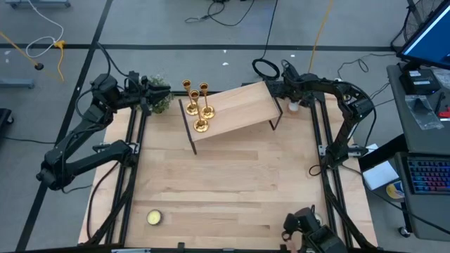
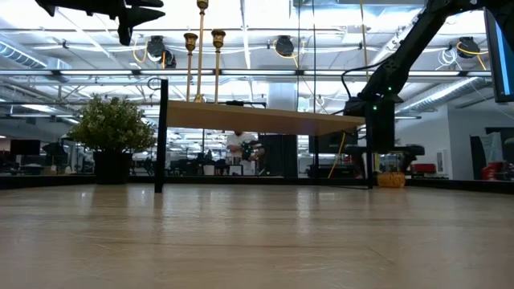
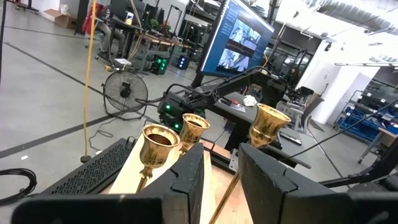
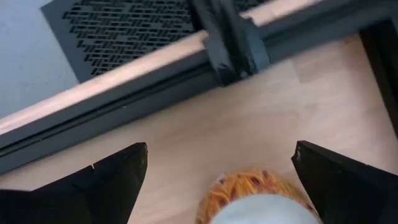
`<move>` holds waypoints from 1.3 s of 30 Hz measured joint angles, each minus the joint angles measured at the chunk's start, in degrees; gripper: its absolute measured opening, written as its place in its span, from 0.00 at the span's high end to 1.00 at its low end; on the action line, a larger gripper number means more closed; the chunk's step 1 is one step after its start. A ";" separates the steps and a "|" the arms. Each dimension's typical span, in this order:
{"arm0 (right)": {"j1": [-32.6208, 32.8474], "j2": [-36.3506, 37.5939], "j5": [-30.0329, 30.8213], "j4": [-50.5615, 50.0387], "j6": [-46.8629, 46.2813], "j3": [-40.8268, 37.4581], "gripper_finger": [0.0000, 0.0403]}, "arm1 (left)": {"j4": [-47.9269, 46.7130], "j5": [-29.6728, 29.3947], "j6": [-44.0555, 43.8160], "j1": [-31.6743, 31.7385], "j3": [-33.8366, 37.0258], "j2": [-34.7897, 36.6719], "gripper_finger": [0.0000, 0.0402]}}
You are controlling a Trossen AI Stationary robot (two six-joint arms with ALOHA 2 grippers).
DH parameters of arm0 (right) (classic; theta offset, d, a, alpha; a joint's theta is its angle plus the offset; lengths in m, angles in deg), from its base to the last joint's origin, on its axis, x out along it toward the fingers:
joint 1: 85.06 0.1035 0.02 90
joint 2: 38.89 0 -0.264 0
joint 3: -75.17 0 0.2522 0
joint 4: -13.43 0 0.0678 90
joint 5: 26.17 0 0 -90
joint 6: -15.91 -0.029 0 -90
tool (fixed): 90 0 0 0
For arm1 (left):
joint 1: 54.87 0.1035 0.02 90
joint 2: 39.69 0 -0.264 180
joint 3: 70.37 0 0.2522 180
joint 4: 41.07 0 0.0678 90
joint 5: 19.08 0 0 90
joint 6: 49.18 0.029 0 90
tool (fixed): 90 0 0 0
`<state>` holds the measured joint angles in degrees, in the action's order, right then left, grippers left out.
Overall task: Pick & Place candle stick holders
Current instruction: Put the orange scented candle on the shelf
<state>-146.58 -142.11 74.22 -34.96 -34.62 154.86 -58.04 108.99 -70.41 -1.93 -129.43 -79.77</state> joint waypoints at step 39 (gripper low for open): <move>0.17 0.37 -4.68 -2.14 -3.94 -4.33 0.06 | -0.04 1.07 -0.09 0.01 0.00 0.02 0.75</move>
<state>-146.40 -141.74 69.54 -37.10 -38.56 150.54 -58.08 110.06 -70.50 -1.92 -129.43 -79.75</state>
